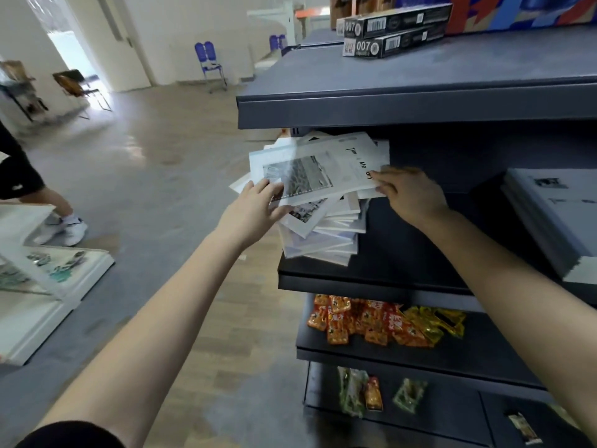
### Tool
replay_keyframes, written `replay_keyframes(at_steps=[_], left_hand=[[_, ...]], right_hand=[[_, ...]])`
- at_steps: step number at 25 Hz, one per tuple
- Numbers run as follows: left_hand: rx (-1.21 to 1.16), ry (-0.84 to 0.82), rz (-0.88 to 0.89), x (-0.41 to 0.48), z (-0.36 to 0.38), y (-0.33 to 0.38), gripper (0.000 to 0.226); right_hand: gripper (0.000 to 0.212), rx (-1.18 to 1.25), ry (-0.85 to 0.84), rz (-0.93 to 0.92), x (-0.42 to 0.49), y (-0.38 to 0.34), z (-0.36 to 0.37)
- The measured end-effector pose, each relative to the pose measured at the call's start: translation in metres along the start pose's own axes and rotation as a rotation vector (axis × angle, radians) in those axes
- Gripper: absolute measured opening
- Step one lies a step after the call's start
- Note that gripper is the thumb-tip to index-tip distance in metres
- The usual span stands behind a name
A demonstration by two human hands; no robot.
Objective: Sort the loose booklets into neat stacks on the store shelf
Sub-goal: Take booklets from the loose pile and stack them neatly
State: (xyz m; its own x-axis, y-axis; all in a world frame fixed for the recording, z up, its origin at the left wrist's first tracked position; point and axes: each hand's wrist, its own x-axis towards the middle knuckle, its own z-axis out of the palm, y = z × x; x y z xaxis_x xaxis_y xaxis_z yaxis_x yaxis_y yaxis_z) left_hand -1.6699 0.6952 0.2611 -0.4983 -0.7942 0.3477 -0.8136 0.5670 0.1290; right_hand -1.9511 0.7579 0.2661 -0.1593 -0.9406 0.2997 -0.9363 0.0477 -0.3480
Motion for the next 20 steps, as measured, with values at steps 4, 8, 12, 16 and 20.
replay_keyframes(at_steps=[4, 8, 12, 16, 20], left_hand=[[0.302, -0.003, -0.008, 0.000, -0.007, 0.011, 0.035], [0.580, 0.163, 0.071, -0.001, -0.020, 0.048, 0.034], [0.310, 0.350, 0.268, 0.004, -0.013, 0.070, 0.022], [0.165, 0.399, 0.334, -0.001, 0.001, 0.065, 0.031], [0.159, 0.311, 0.352, 0.004, 0.007, 0.055, 0.032]], right_hand=[[0.041, -0.128, 0.025, -0.033, -0.003, -0.022, 0.003], [0.046, -0.050, 0.027, -0.257, -0.017, -0.070, 0.013], [0.029, 0.006, 0.075, -0.343, -0.026, -0.088, 0.025], [0.024, 0.224, 0.147, -0.364, -0.028, -0.050, 0.028], [0.025, 0.402, 0.195, -0.260, -0.025, -0.013, 0.028]])
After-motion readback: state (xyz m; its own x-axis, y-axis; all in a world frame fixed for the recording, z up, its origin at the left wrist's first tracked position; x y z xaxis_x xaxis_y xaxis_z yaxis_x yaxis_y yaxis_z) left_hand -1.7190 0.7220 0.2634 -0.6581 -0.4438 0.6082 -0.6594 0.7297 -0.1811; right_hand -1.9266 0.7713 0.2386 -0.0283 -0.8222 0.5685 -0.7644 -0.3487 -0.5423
